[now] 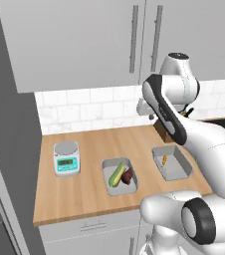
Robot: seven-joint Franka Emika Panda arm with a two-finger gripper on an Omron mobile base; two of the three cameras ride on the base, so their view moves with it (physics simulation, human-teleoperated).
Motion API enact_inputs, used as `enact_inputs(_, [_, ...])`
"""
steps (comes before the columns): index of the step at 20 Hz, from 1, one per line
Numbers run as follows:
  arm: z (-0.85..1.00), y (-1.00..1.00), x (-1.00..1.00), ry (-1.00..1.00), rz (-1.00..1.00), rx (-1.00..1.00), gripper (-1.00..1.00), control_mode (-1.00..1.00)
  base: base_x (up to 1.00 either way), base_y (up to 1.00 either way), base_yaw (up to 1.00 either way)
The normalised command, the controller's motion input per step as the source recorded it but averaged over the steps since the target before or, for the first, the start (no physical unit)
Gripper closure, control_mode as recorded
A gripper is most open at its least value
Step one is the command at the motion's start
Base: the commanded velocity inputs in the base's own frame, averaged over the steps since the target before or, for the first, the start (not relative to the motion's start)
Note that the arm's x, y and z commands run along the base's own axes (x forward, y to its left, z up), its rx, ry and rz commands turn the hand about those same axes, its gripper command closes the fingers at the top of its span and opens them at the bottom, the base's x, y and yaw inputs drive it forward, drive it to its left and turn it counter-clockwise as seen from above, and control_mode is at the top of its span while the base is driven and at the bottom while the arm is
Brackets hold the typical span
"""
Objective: Take the meat container that has the shrimp and place it on the second highest rack of the freezer. Then take the vegetable container that has the corn and potato and place it on the highest rack of the freezer.
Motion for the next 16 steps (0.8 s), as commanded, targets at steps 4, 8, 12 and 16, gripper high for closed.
enact_inputs(4, [-0.03, 0.00, -0.10, 0.00, 0.00, 0.00, -1.00, -1.00, 0.00, 0.00, 0.00])
enact_inputs(8, [-0.33, -0.08, -0.41, -0.05, -0.09, 0.00, -1.00, -1.00, 0.00, 0.00, 0.00])
enact_inputs(12, [-0.39, -0.53, -0.53, -0.12, -0.17, 0.03, -1.00, -1.00, 0.00, 0.00, 0.00])
enact_inputs(16, [-0.39, -0.95, -0.37, 0.00, -0.37, 0.21, -1.00, -1.00, 0.00, 0.00, 0.00])
